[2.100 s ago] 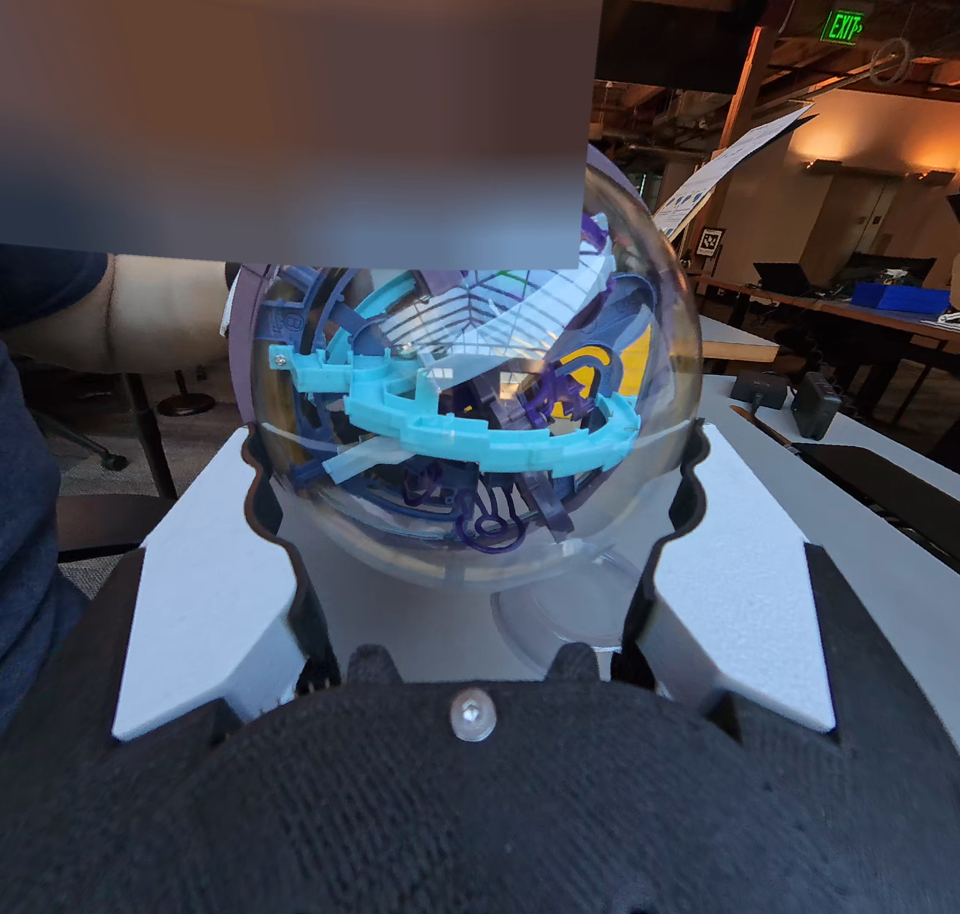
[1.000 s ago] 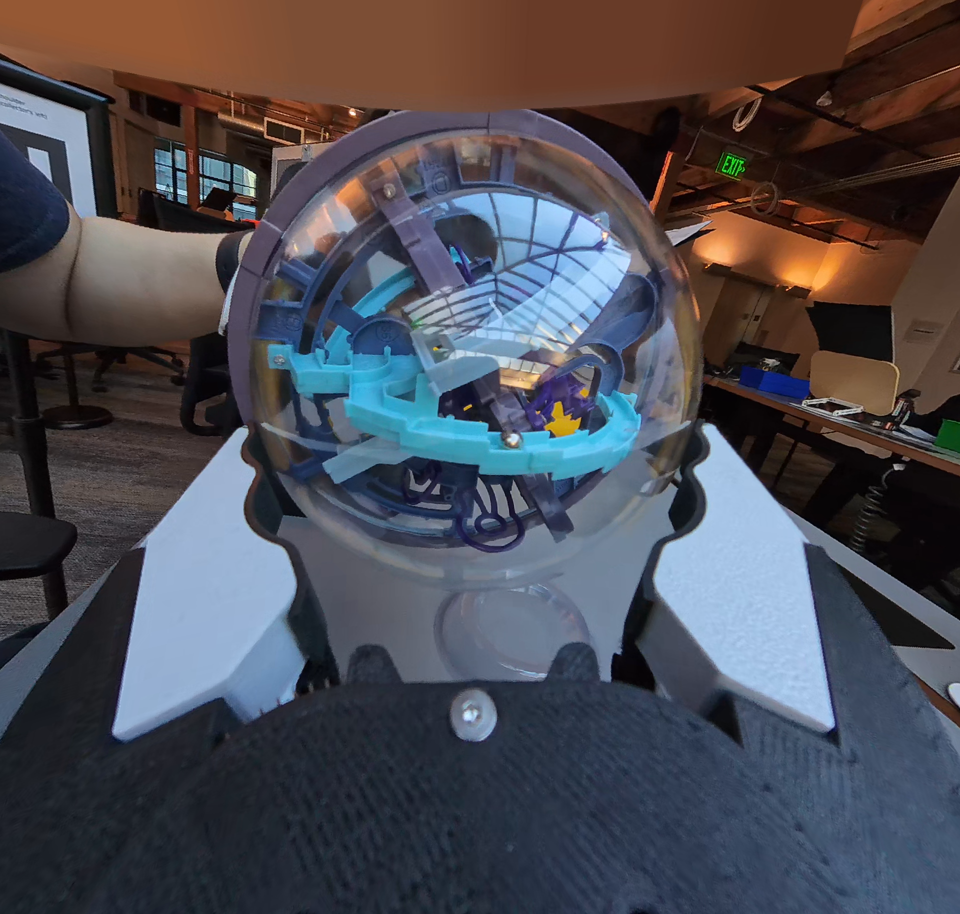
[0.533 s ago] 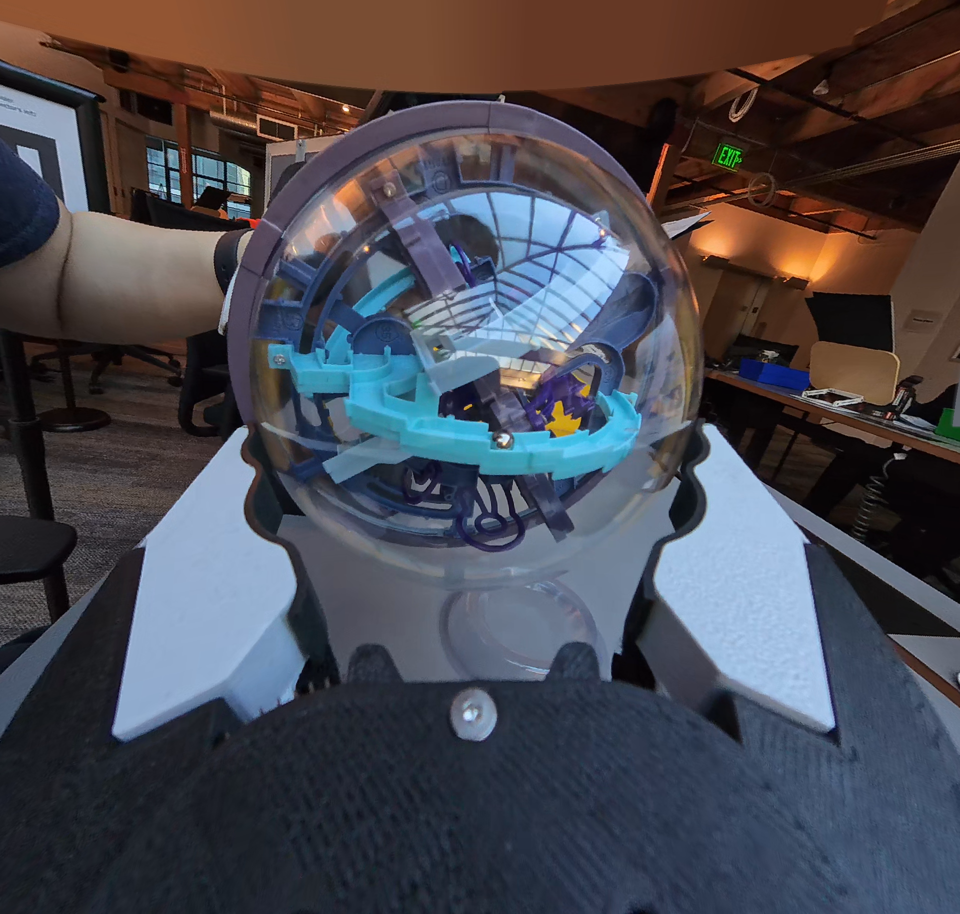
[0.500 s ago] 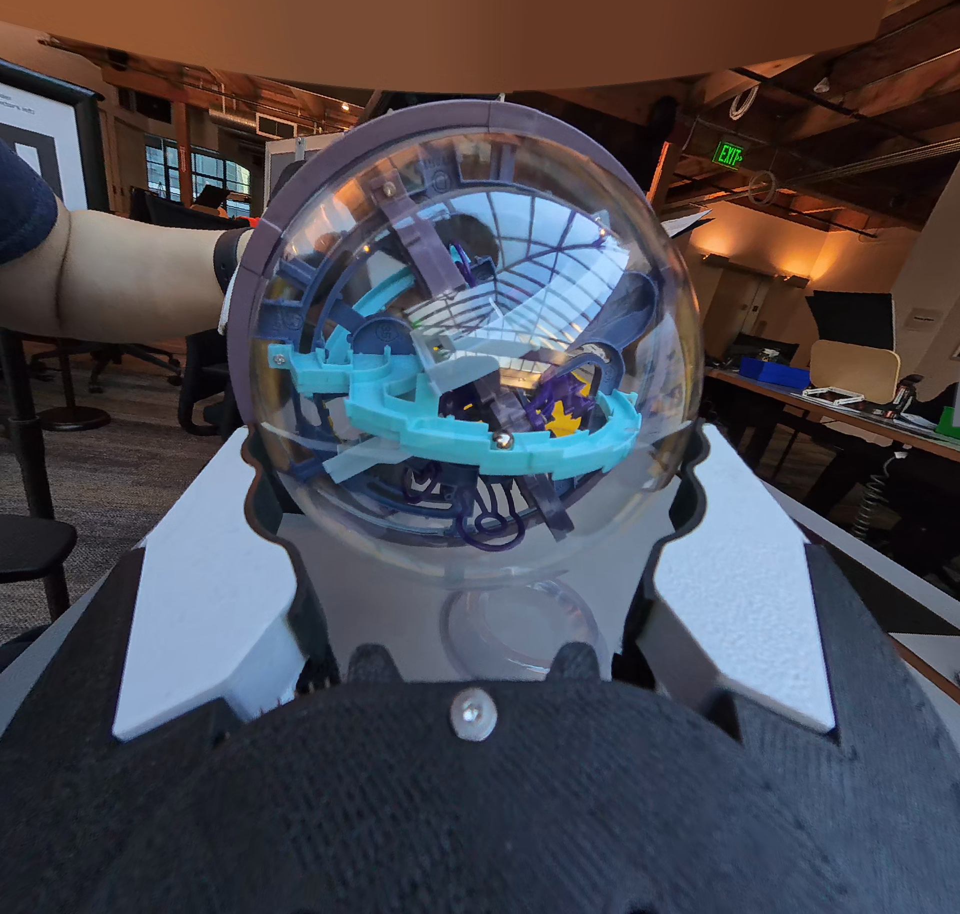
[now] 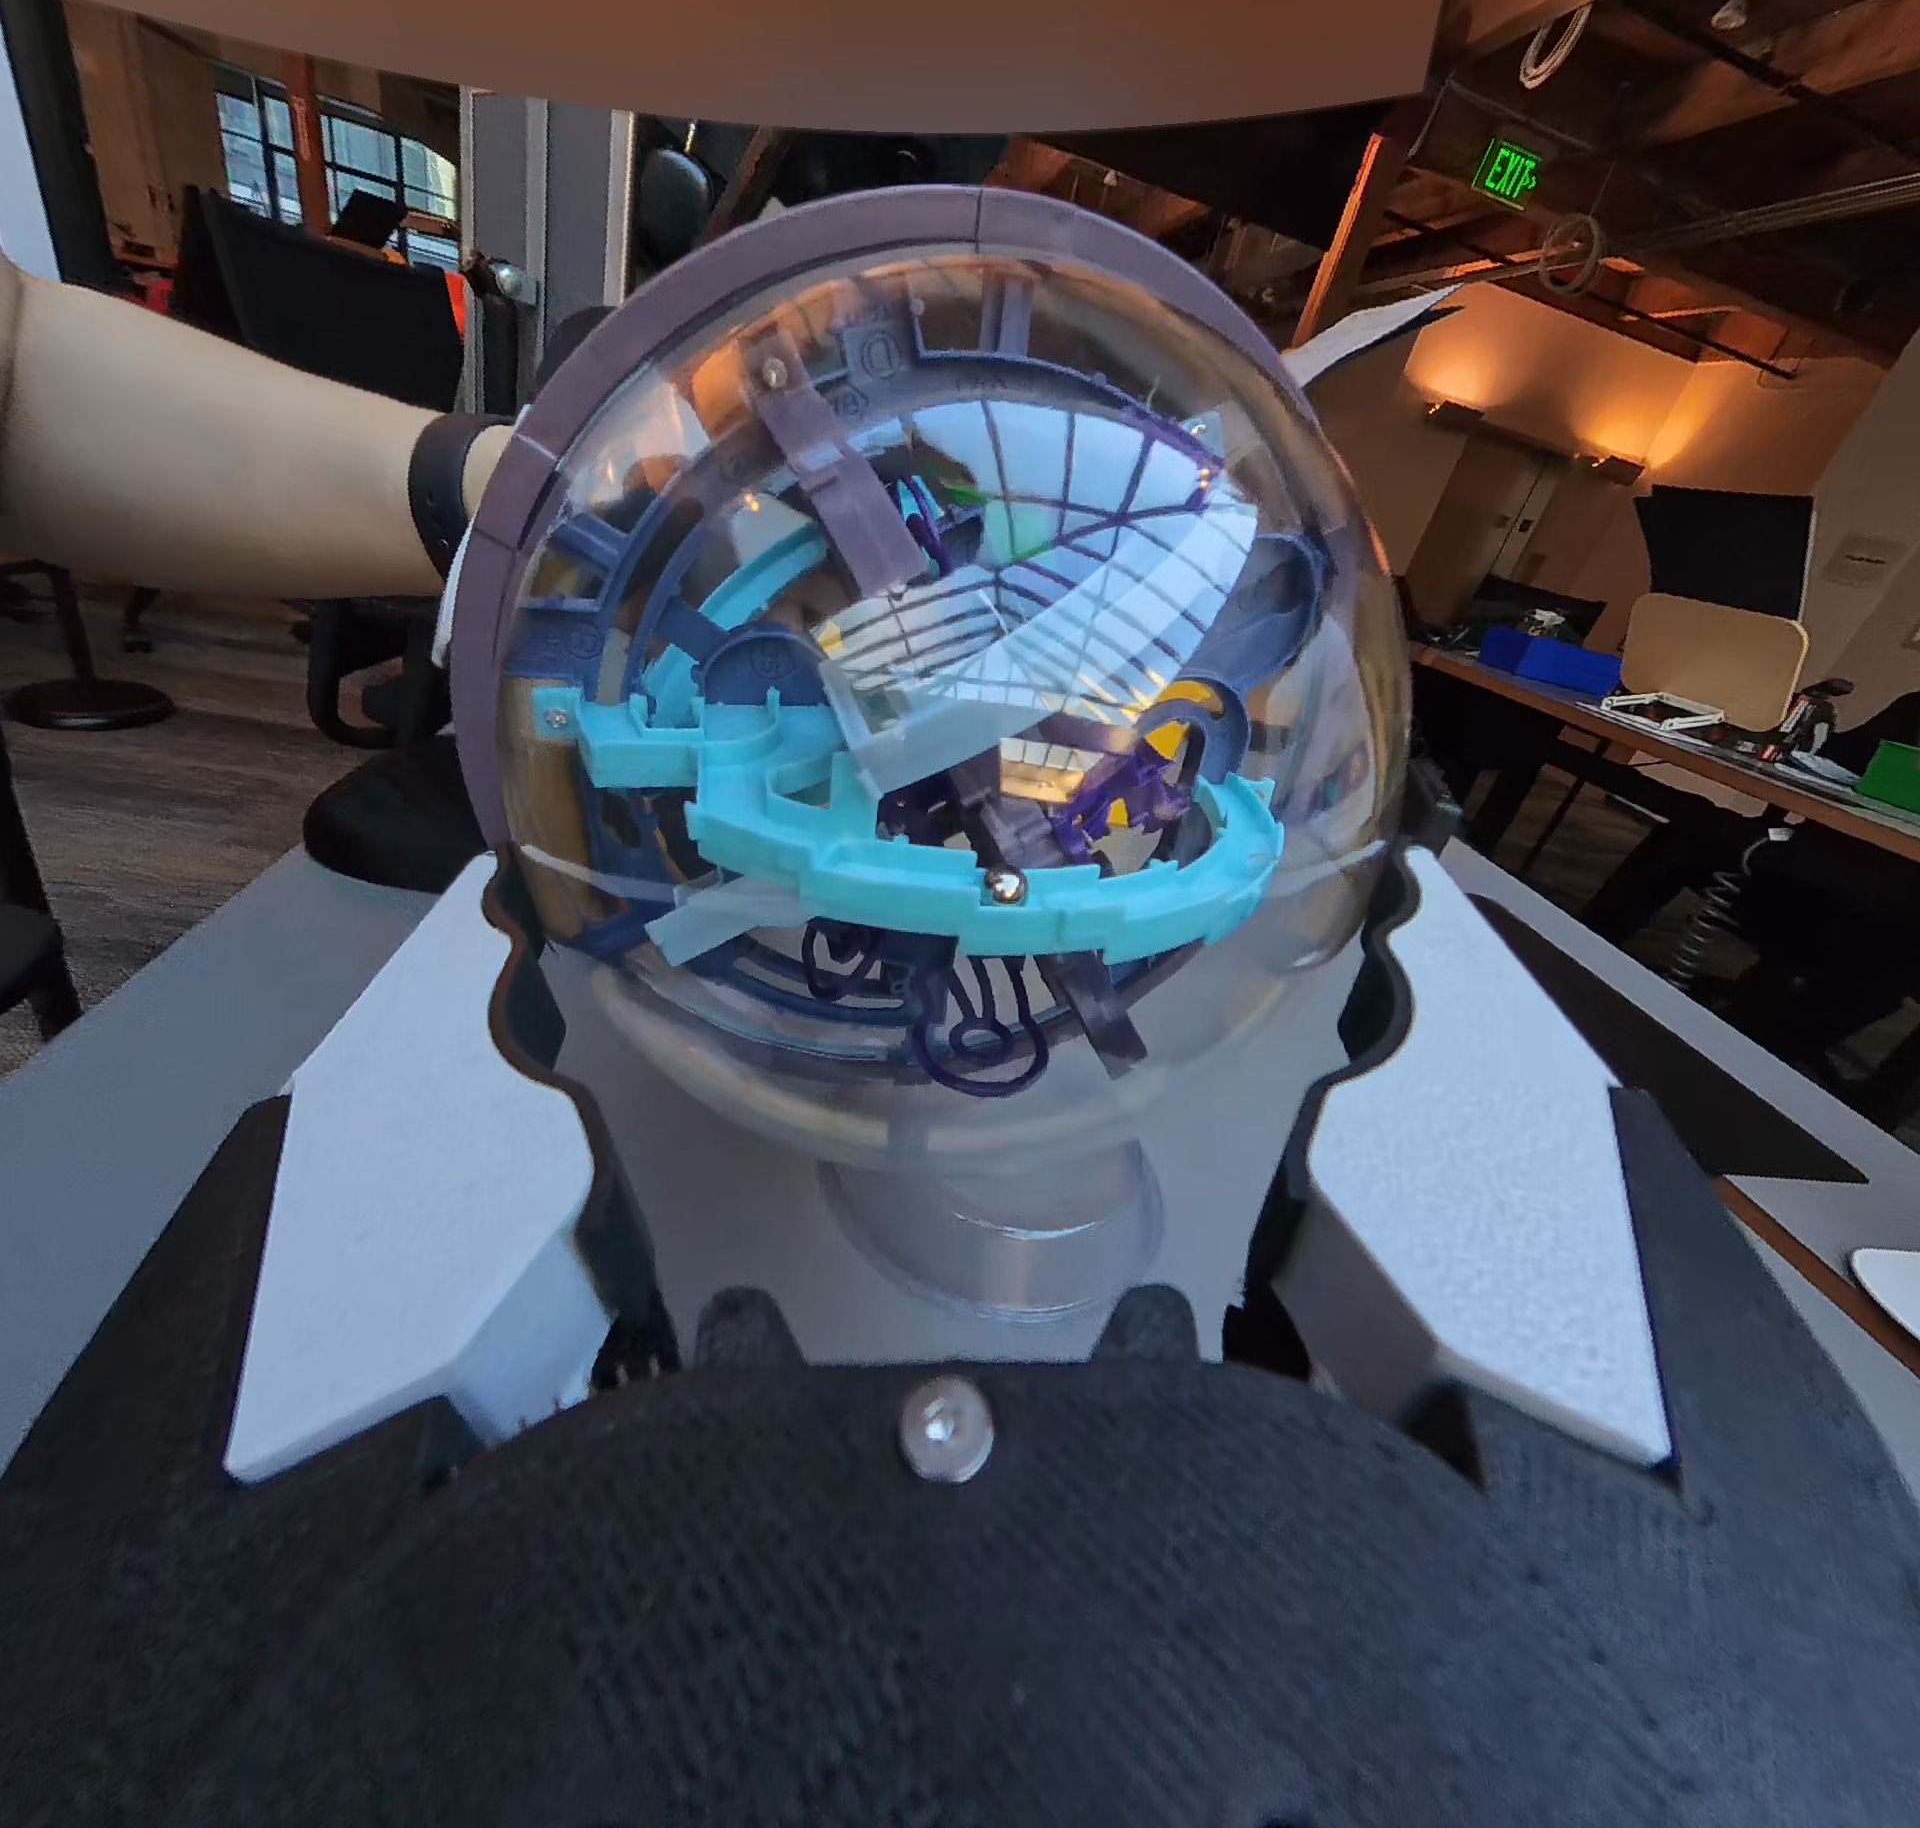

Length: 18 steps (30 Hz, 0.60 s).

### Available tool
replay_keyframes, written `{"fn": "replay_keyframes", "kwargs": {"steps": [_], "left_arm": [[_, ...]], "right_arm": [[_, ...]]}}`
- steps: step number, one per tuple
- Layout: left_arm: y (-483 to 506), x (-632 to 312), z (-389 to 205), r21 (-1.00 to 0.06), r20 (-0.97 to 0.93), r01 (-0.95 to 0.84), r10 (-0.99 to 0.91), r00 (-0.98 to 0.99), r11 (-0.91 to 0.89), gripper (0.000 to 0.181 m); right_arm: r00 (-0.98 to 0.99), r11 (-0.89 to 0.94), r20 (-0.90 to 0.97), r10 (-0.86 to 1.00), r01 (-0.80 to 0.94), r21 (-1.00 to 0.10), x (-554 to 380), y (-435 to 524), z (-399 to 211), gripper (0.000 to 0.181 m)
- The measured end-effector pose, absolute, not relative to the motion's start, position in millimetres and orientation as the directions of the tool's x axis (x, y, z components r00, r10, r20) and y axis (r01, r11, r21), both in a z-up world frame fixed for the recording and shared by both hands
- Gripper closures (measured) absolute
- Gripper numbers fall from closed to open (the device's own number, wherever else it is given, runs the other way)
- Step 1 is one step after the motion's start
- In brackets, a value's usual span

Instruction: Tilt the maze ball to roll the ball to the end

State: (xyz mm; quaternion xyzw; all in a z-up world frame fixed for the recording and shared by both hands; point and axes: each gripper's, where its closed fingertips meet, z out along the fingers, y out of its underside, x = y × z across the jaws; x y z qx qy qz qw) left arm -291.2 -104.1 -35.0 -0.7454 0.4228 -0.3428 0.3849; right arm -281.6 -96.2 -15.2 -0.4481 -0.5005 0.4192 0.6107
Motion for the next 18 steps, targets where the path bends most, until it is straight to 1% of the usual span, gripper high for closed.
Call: {"fn": "replay_keyframes", "kwargs": {"steps": [5,18], "left_arm": [[-95,-300,-49,-0.886,0.199,-0.316,-0.895,0.399,-0.339,0.023],[-74,-317,-71,-0.894,0.199,-0.299,-0.893,0.403,-0.334,0.023]], "right_arm": [[0.140,0.244,0.240,0.961,-0.014,-0.970,-292,-88,-30,0.027],[0.133,0.238,0.245,0.960,0.066,-0.969,-309,-66,-55,0.027]]}}
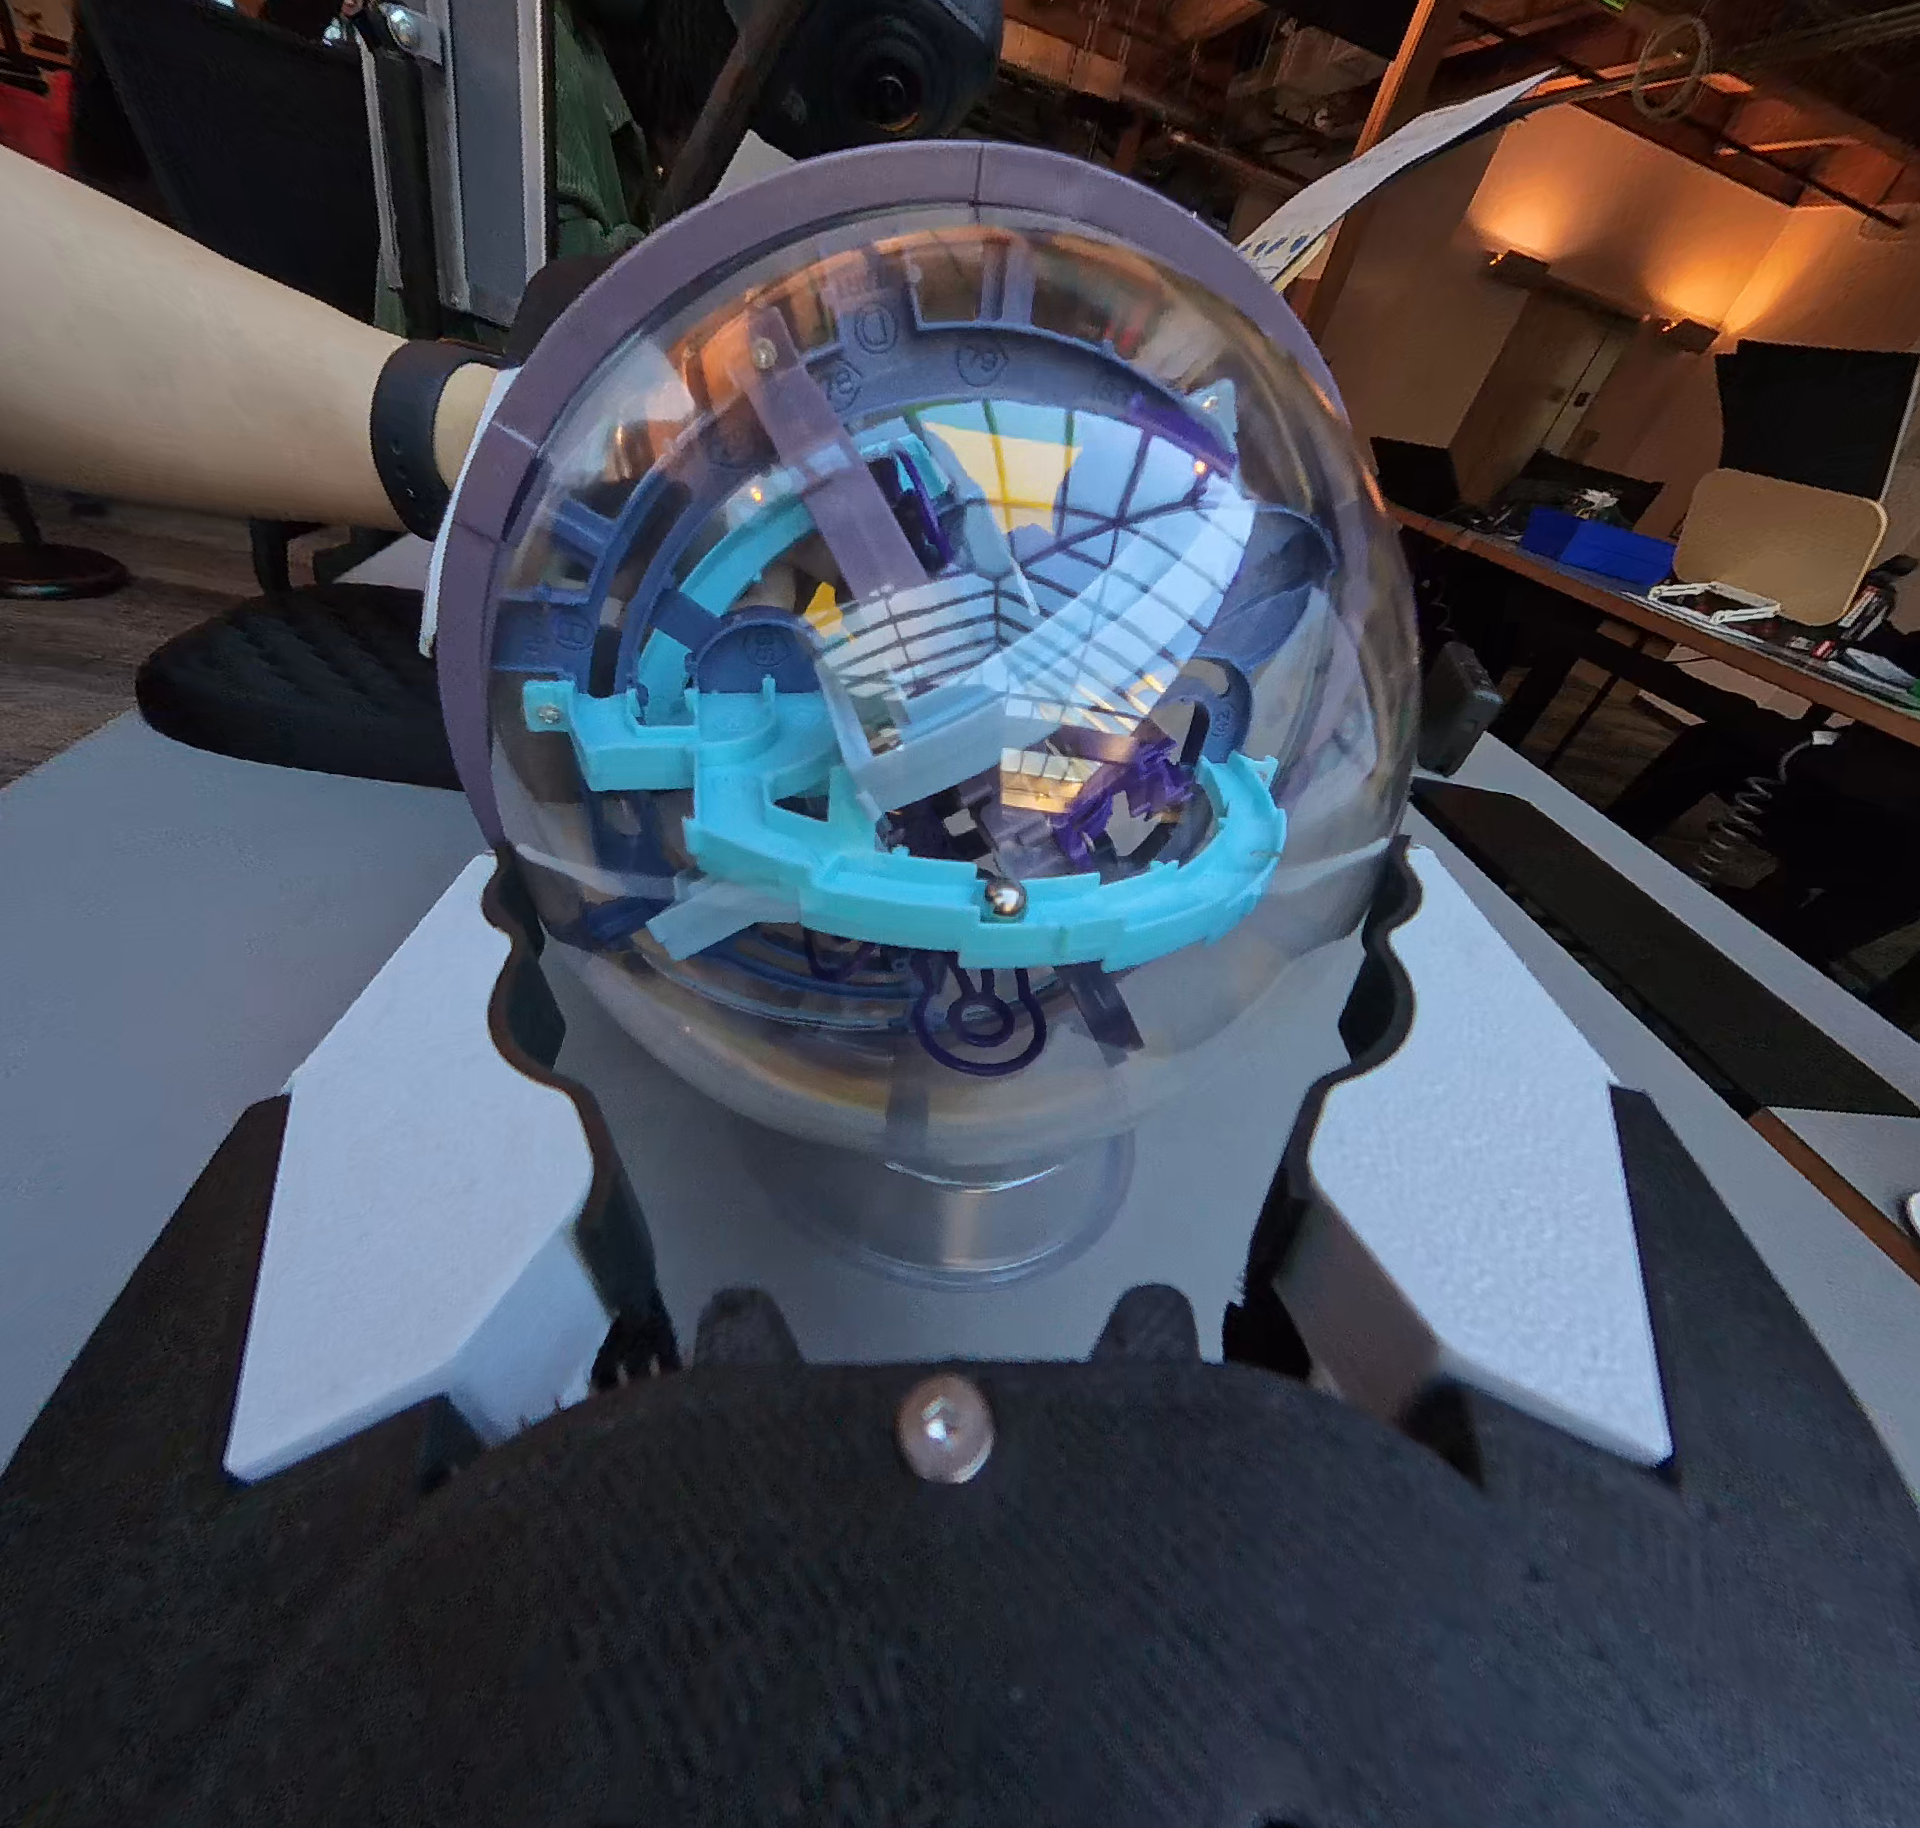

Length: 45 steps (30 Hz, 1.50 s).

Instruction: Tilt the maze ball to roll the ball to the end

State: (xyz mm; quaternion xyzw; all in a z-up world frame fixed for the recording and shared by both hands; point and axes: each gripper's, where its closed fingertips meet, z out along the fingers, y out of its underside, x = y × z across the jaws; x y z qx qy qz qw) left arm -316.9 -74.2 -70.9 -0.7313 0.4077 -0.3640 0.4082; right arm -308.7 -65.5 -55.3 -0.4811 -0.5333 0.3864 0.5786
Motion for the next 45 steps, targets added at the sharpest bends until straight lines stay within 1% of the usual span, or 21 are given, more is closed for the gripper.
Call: {"fn": "replay_keyframes", "kwargs": {"steps": [12,19,31,45], "left_arm": [[-61,-314,-75,-0.900,0.222,-0.272,-0.896,0.384,-0.340,0.023],[-58,-315,-78,-0.905,0.204,-0.278,-0.901,0.384,-0.323,0.023],[-58,-314,-77,-0.927,0.197,-0.227,-0.903,0.382,-0.299,0.023],[-63,-316,-78,-0.924,0.221,-0.215,-0.902,0.372,-0.315,0.023]], "right_arm": [[0.149,0.209,0.220,0.964,0.087,-0.974,-306,-53,-62,0.027],[0.153,0.220,0.235,0.960,0.107,-0.970,-307,-50,-66,0.027],[0.152,0.220,0.236,0.960,0.116,-0.969,-306,-50,-67,0.027],[0.140,0.240,0.256,0.956,0.124,-0.963,-307,-54,-67,0.029]]}}
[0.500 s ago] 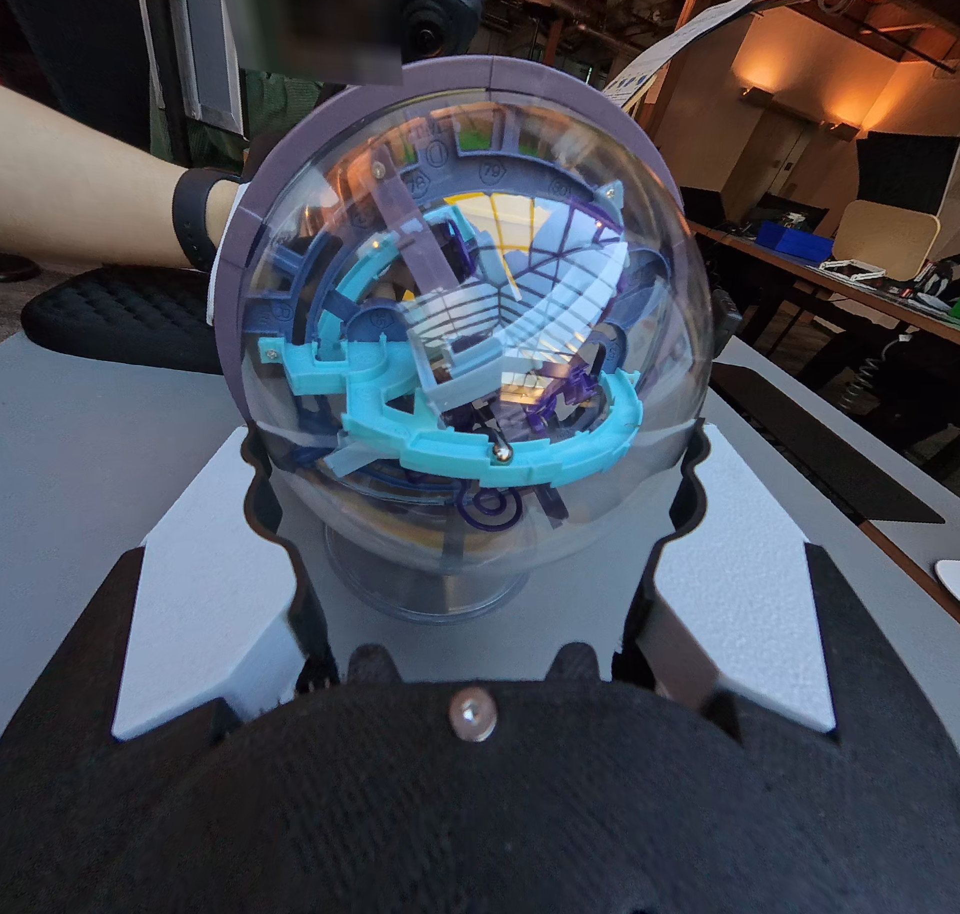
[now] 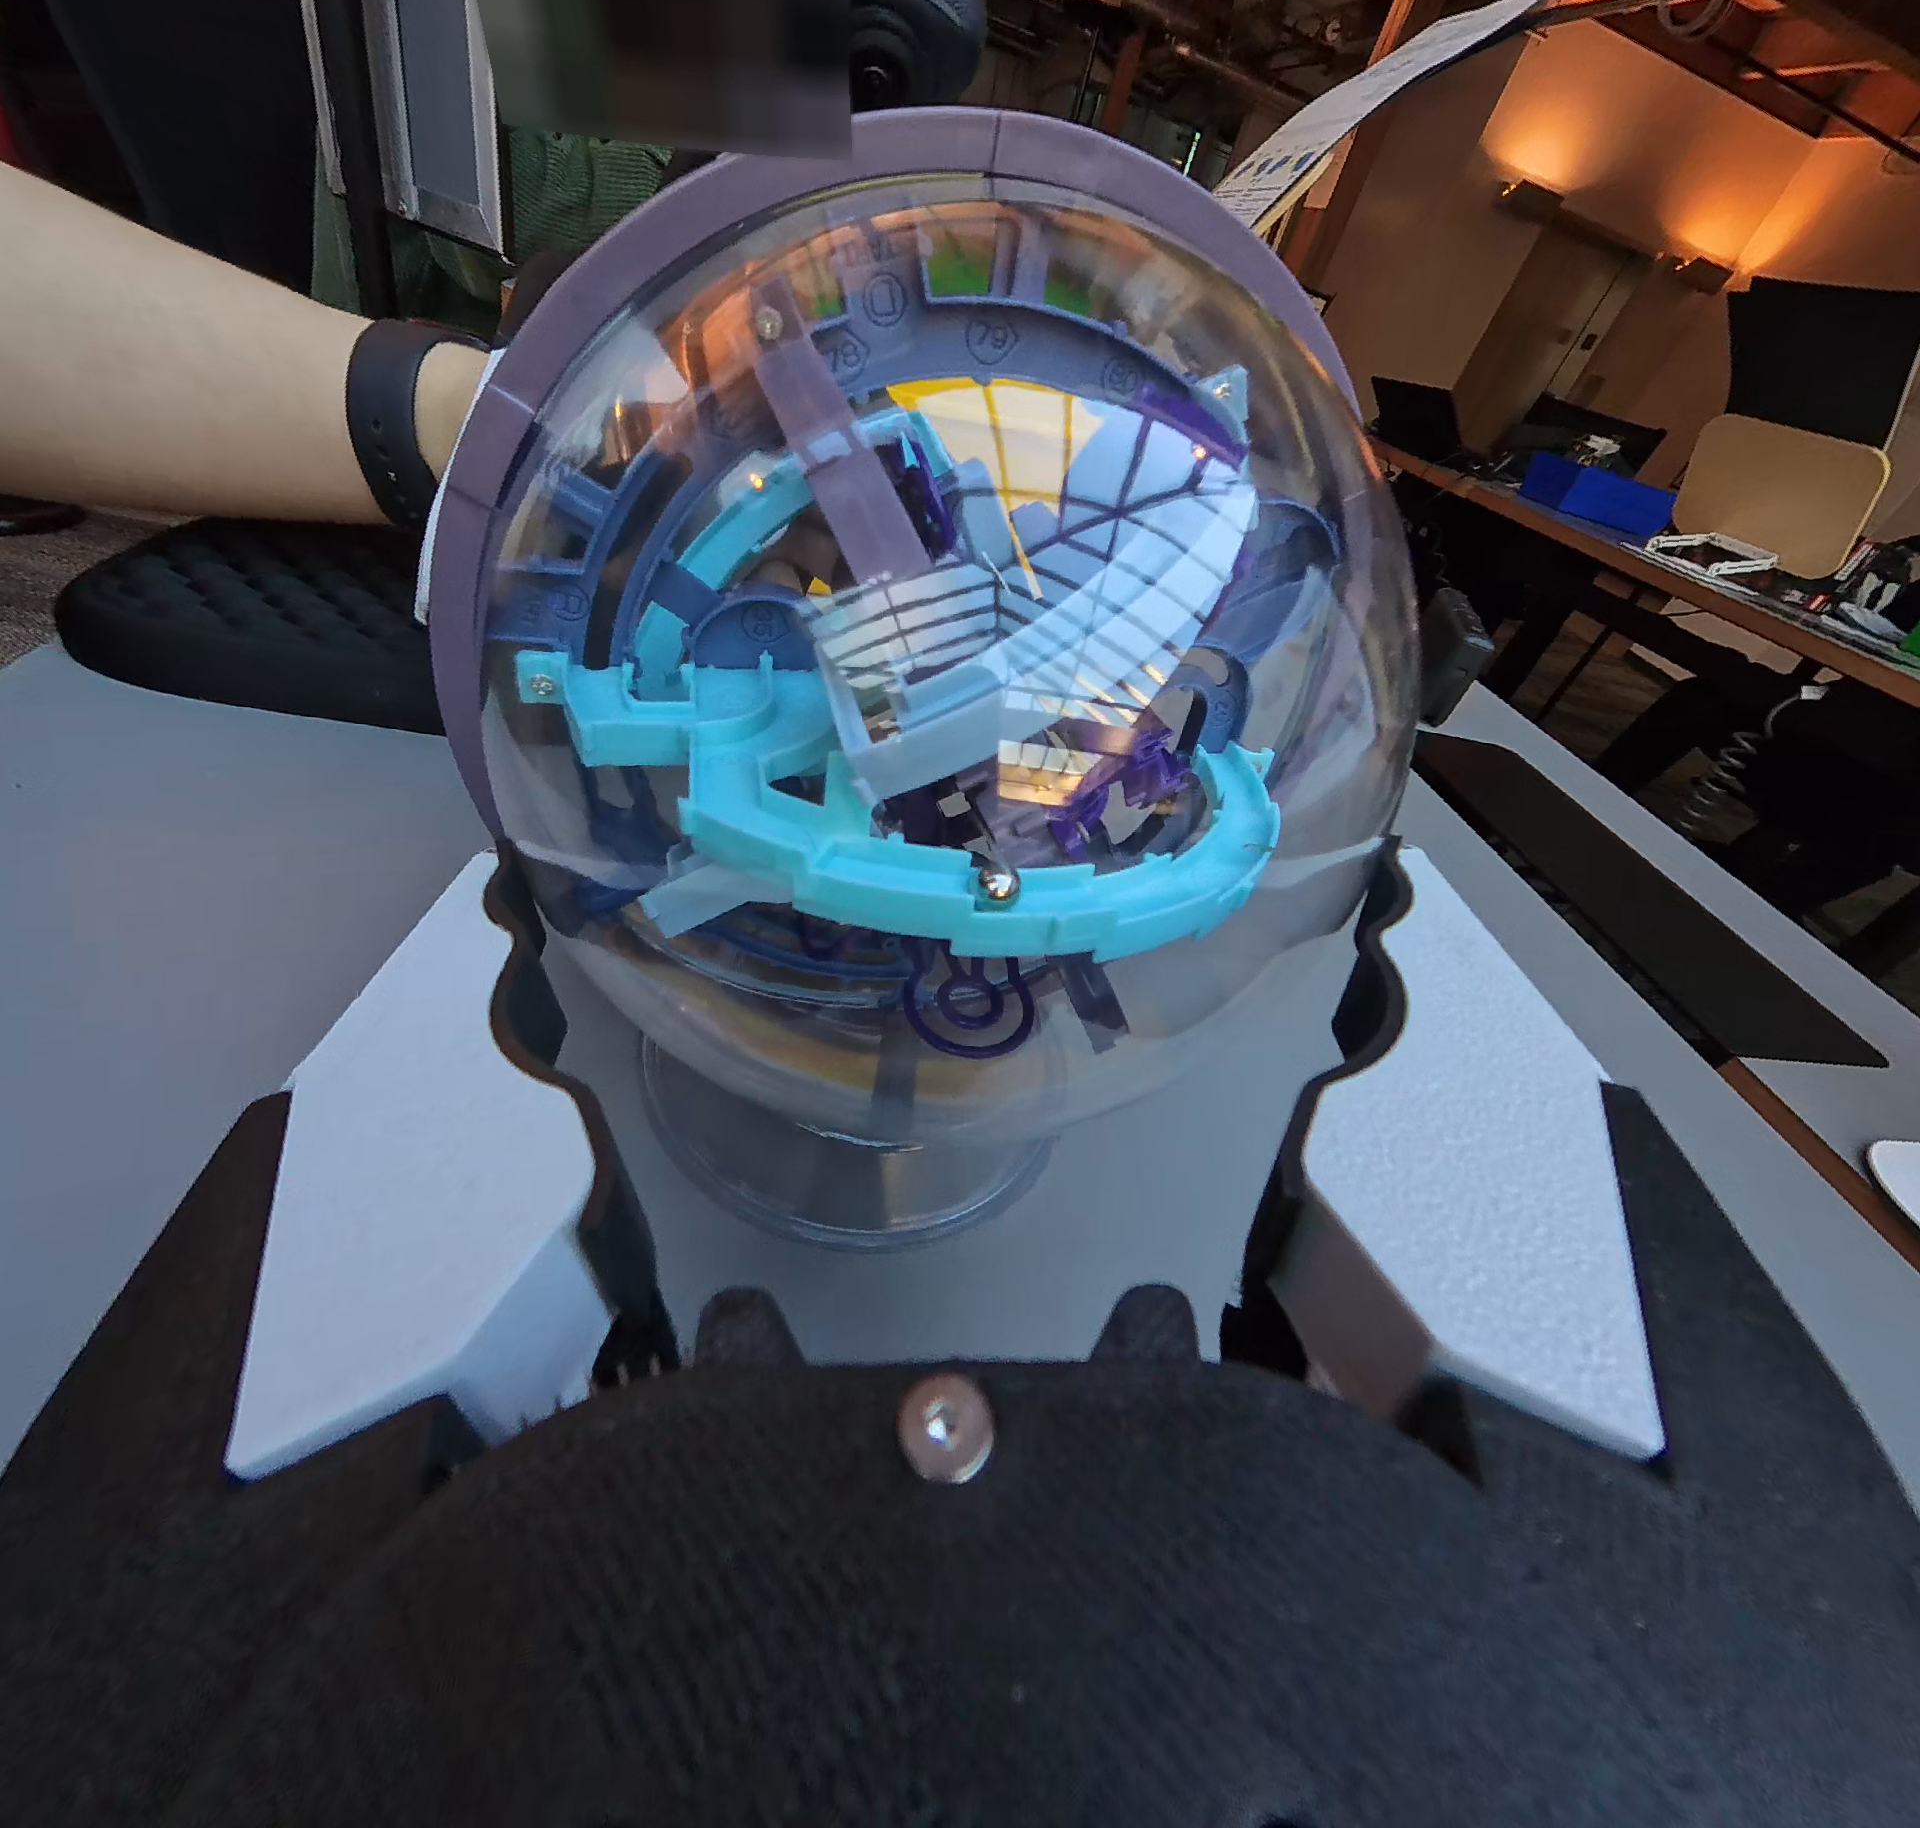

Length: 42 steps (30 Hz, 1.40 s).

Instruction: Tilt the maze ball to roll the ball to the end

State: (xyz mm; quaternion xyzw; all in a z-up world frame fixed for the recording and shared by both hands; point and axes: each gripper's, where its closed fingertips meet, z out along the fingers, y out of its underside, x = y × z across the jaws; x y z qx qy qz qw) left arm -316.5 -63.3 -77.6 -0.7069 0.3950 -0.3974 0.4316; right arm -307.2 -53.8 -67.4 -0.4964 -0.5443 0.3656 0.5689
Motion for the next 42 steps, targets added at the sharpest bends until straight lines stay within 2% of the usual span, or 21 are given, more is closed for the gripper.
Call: {"fn": "replay_keyframes", "kwargs": {"steps": [24,42], "left_arm": [[-65.8,-318.6,-82.1,-0.899,0.209,-0.298,-0.911,0.356,-0.322,0.023],[-72.9,-321.0,-81.7,-0.888,0.256,-0.274,-0.891,0.375,-0.370,0.025]], "right_arm": [[0.146,0.258,0.280,0.949,0.151,-0.954,-307.6,-55.5,-67.8,0.029],[0.135,0.284,0.304,0.943,0.152,-0.947,-306.3,-60.8,-66.7,0.032]]}}
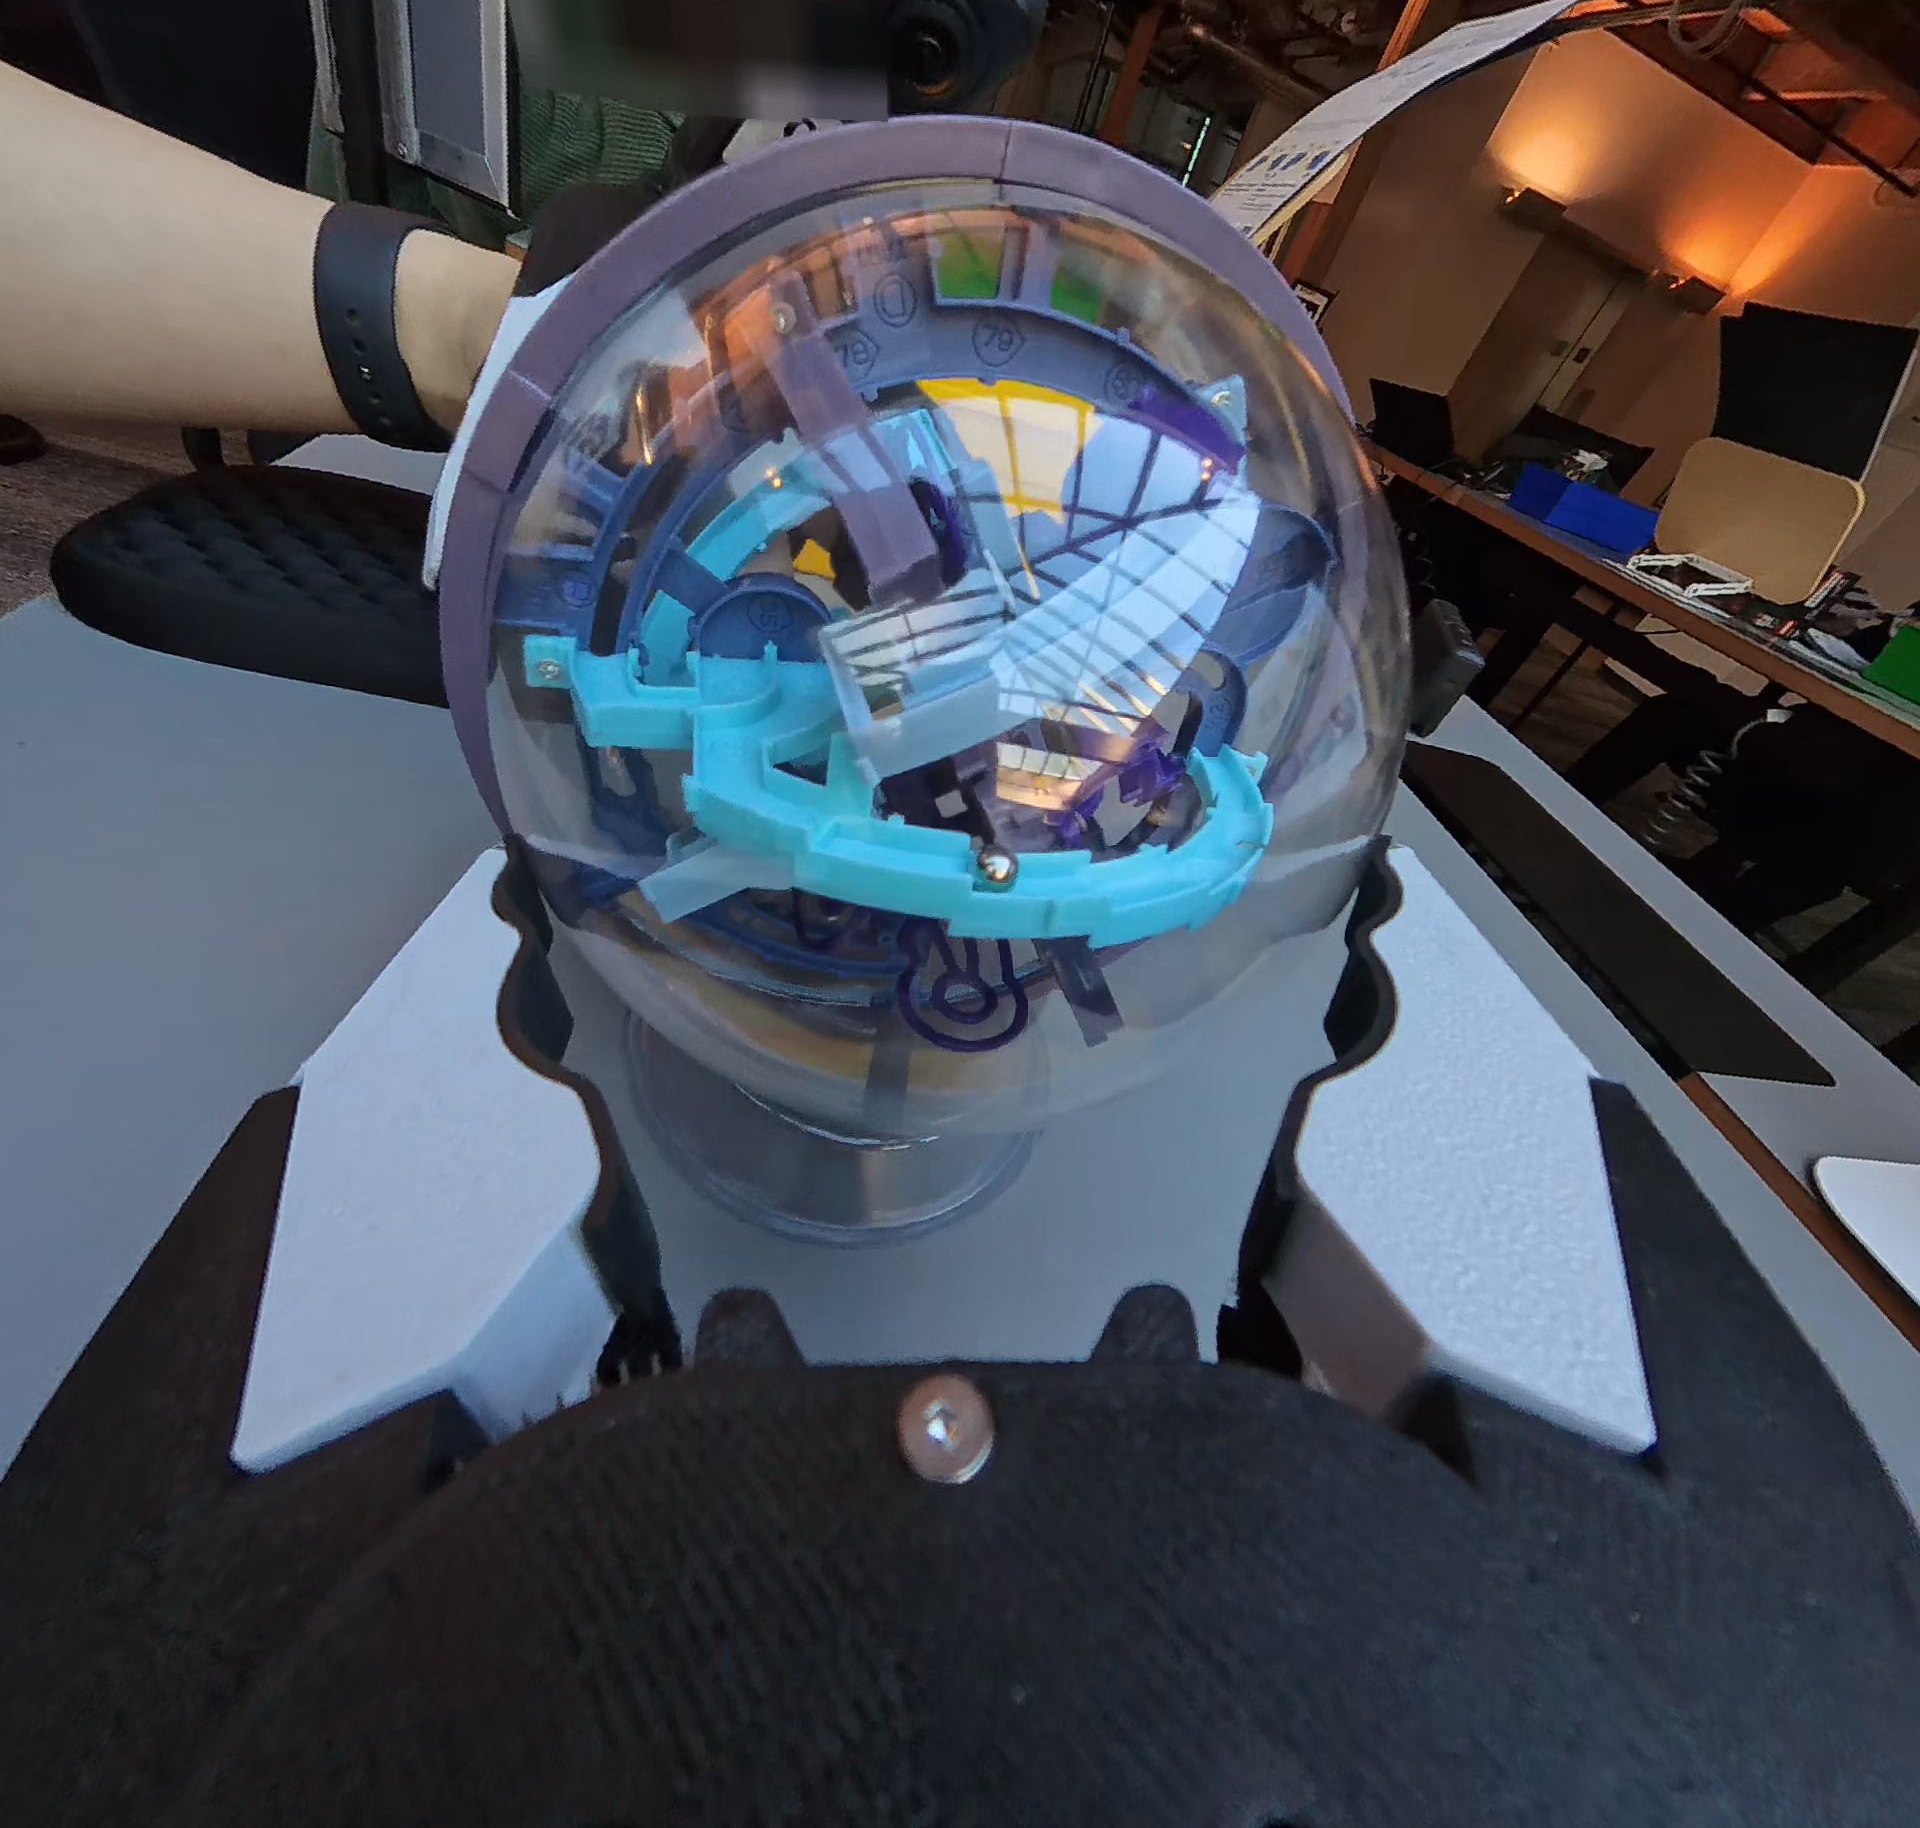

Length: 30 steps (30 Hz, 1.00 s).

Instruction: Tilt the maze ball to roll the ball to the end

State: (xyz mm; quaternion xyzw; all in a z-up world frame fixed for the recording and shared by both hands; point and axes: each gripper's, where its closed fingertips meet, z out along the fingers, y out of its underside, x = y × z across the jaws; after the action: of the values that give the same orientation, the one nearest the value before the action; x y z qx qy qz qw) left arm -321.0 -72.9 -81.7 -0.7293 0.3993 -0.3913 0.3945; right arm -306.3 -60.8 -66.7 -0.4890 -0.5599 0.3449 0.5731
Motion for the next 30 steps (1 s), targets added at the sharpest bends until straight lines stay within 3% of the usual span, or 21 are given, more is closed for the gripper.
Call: {"fn": "replay_keyframes", "kwargs": {"steps": [20,30], "left_arm": [[-74,-319,-75,-0.892,0.281,-0.227,-0.872,0.401,-0.392,0.023],[-72,-325,-71,-0.900,0.303,-0.223,-0.906,0.296,-0.373,0.038]], "right_arm": [[0.159,0.310,0.336,0.928,0.166,-0.936,-304,-61,-69,0.032],[0.168,0.323,0.353,0.920,0.183,-0.929,-300,-59,-69,0.032]]}}
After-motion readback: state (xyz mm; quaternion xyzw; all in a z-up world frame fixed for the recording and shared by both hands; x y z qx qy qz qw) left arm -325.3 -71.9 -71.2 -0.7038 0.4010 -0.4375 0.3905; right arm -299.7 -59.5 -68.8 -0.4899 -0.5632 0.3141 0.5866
